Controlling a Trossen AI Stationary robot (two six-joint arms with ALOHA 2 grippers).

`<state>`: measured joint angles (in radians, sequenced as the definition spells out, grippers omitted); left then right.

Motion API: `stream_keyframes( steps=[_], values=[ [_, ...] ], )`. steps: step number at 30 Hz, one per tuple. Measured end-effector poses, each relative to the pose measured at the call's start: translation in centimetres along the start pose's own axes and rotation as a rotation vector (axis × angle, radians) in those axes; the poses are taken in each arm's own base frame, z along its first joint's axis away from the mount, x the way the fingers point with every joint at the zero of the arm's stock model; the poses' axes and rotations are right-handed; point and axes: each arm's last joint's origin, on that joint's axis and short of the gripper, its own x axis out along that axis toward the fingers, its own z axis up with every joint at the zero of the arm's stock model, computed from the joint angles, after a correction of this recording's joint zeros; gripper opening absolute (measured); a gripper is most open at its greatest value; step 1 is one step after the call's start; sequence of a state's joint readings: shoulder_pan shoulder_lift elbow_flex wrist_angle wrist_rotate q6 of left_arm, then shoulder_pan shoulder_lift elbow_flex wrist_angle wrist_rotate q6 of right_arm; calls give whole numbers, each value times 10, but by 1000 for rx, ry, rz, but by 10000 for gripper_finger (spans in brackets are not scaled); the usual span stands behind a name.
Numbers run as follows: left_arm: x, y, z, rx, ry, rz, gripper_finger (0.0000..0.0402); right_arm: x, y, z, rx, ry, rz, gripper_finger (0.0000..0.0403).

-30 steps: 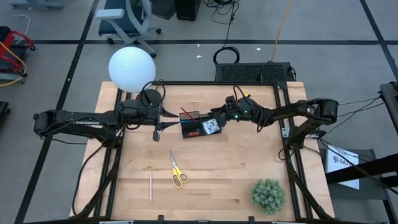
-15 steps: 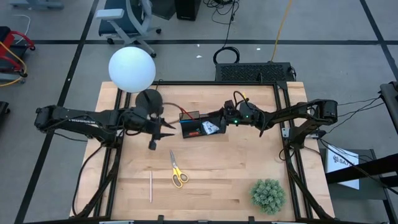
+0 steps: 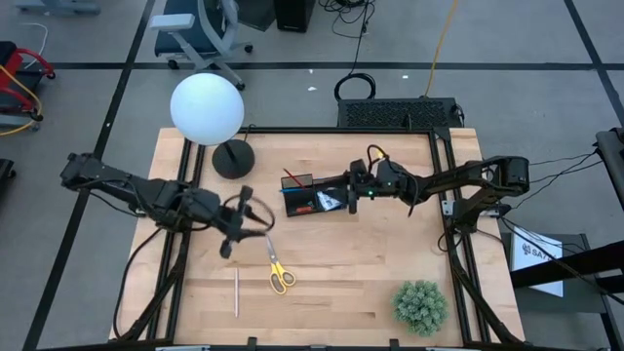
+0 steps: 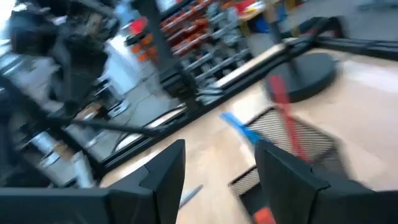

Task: Pick and place office supplies into organizer
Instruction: Put the yellow scissors into the desk organizer

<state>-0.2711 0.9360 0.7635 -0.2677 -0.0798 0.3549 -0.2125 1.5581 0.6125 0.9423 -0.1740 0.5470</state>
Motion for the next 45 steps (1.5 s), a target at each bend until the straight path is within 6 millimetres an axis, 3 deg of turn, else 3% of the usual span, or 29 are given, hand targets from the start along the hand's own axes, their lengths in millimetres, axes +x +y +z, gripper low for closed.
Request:
stream_keyframes(
  steps=[8, 17, 33, 45],
  values=[
    [-5, -32, 11, 205, -59, -112, 124, 2, 15, -2, -129, -28, 84, 185],
    [-6, -51, 16, 286, -93, -183, 124, 2, 16, -3, -135, -23, 82, 187],
    [47, -89, -3, 387, 97, -306, 124, 2, 15, -3, -143, -18, 76, 187],
    [71, -100, 10, 406, 177, -392, 124, 2, 15, -4, -156, -15, 73, 187]
  ],
)
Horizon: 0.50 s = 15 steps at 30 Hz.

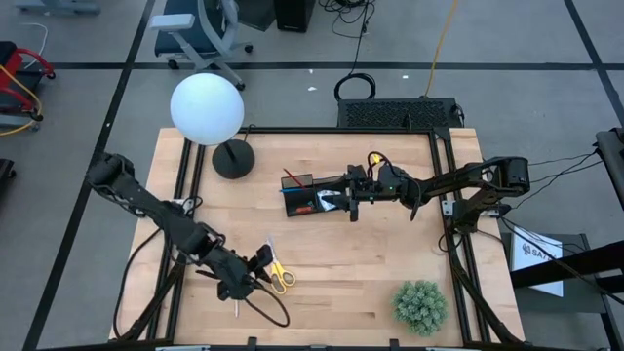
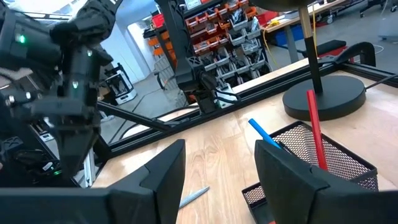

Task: Pick and place office supplies into organizer
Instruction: Put the yellow scissors into the desk organizer

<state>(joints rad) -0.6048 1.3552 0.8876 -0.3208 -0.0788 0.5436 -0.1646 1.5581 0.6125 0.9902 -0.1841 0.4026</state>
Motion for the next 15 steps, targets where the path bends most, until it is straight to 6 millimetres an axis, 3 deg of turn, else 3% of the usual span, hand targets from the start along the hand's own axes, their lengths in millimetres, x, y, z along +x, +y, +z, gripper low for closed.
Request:
stream_keyframes(
  steps=[15],
  values=[
    [48, -11, -12, -23, 98, -117, 124, 0, 0, 0, 4, 0, 0, 187]
  ],
)
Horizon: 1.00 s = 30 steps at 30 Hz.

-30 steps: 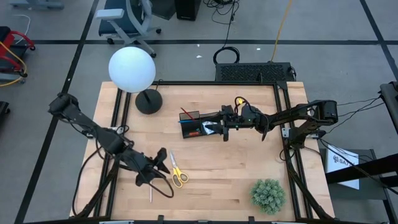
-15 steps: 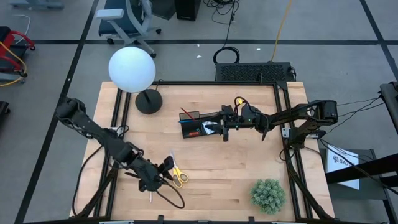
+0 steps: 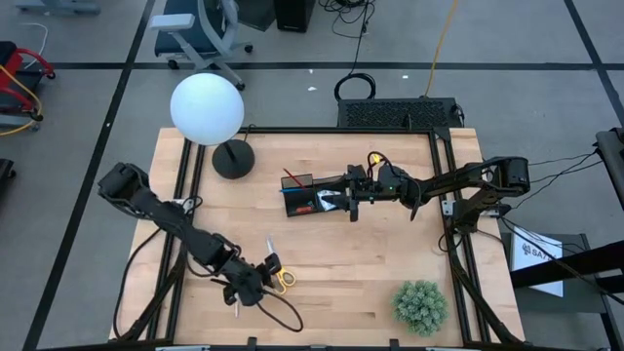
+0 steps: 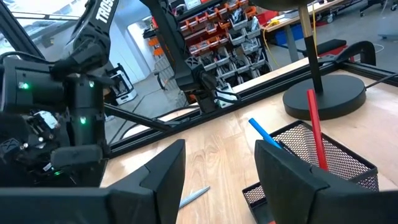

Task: Pick and place office supplies into organizer
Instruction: Put the yellow scissors into the desk organizer

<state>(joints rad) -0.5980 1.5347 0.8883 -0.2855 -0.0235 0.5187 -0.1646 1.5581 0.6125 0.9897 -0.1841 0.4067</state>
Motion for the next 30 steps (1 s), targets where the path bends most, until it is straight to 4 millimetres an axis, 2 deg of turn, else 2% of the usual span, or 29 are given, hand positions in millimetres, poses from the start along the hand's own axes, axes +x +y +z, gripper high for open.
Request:
stream_keyframes(
  steps=[10, 17, 23, 30],
  values=[
    [24, 7, -12, -45, 52, -35, 124, 0, 0, 0, 30, 0, 1, 187],
    [40, 4, -16, -63, 65, -72, 124, 0, 0, 0, 30, -1, 1, 187],
    [57, 6, -28, -109, 125, -87, 124, 0, 0, 0, 30, -1, 1, 187],
    [64, 10, -34, -177, 142, -101, 124, 0, 0, 0, 30, -1, 1, 187]
  ],
)
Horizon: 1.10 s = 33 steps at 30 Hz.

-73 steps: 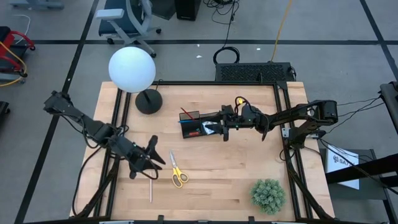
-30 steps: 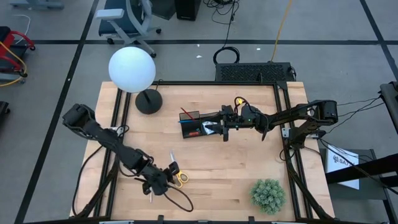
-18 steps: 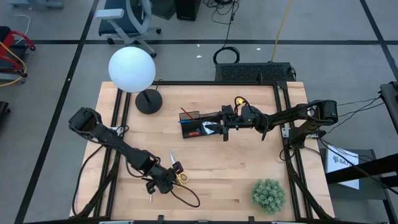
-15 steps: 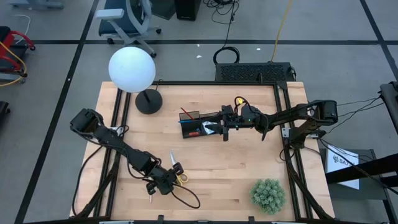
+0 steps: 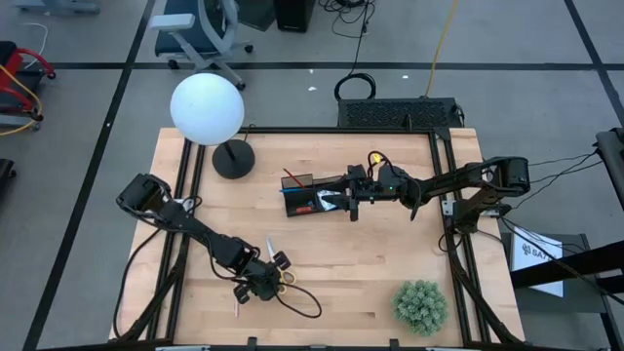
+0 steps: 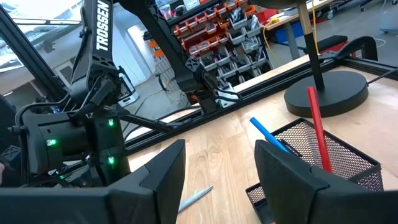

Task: Pick and place office supplies into organizer
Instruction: Put the yellow scissors into the desk organizer

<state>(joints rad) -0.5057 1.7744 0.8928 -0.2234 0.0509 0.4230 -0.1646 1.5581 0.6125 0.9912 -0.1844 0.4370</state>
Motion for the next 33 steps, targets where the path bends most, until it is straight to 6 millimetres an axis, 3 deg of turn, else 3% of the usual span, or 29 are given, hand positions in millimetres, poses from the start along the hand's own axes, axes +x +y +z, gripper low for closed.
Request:
stream_keyframes(
  steps=[5, 14, 33],
  values=[
    [1, 0, -1, -6, -3, -17, 110, 0, 0, 0, 0, 0, 0, 187],
    [1, -1, -1, -9, -8, -30, 10, 0, 0, 0, -1, 0, 0, 187],
    [-16, 2, 3, -29, -18, 64, 3, 0, 0, 1, -5, -10, 5, 187]
  ],
)
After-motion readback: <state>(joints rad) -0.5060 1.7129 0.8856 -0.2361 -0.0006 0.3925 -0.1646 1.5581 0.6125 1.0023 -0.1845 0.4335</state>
